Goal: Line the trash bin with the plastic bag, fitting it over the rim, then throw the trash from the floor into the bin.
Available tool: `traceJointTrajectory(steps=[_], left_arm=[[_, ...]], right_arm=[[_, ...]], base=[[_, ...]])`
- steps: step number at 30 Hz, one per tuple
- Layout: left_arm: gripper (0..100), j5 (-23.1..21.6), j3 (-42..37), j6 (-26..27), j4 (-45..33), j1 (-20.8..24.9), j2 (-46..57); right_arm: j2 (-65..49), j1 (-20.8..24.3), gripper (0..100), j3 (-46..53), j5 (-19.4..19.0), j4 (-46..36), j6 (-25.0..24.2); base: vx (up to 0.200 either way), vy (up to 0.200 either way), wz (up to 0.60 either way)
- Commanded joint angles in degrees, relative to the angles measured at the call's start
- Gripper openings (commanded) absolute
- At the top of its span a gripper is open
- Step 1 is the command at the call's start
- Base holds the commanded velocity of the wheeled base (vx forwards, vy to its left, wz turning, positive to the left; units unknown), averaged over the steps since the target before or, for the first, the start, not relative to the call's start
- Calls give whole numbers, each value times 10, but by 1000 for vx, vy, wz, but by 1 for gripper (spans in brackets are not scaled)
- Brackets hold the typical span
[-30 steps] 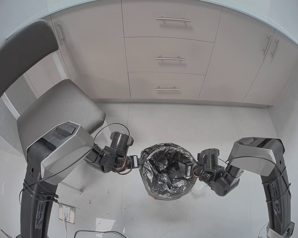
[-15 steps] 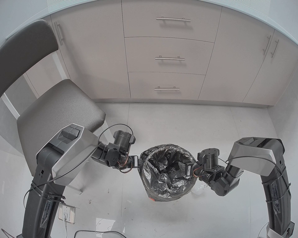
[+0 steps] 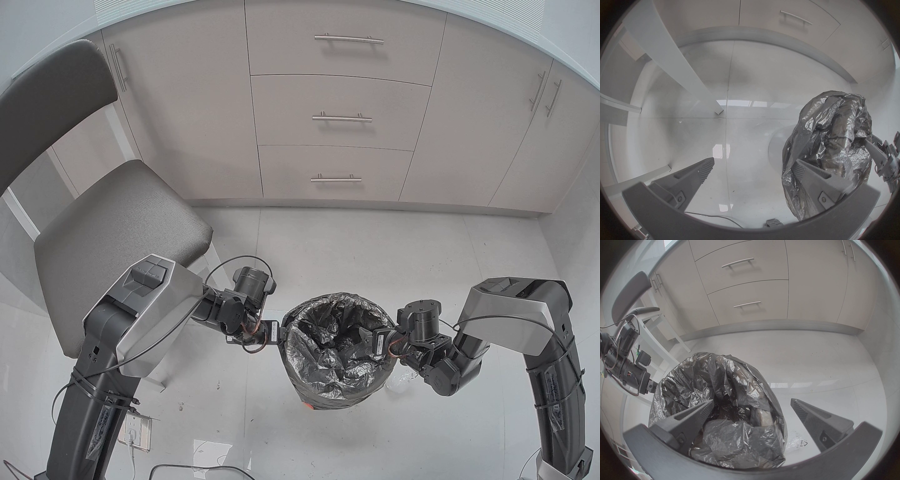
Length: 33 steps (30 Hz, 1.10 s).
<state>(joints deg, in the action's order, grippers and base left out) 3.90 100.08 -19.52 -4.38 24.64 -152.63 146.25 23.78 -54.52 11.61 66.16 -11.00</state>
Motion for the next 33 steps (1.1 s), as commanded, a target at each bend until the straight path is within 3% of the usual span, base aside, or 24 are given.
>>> traceJointTrajectory(steps=[1, 7, 14, 22, 28, 29, 33], left_arm=[[100, 1, 21, -1, -10, 1, -11], [100, 1, 9, -15, -12, 3, 8], [100, -2, -106, -105, -8, 14, 137], [100, -78, -261, -159, 2, 9, 375], [100, -75, -371, -157, 17, 14, 520], [100, -67, -427, -157, 49, 14, 574], [100, -31, -511, -151, 116, 10, 669]], right_arm=[[1, 0, 100, 0, 0, 0, 0], [-2, -1, 100, 0, 0, 0, -1], [-12, -4, 100, 5, 0, 1, -2], [-42, -2, 100, 33, -2, 49, -2], [-82, 0, 100, 54, -3, 51, -3], [-105, 0, 100, 62, -2, 51, -3], [-161, -1, 100, 85, -1, 49, -24]], base=[[0, 0, 0], [0, 0, 0], [0, 0, 0], [0, 0, 0], [0, 0, 0], [0, 0, 0], [0, 0, 0]])
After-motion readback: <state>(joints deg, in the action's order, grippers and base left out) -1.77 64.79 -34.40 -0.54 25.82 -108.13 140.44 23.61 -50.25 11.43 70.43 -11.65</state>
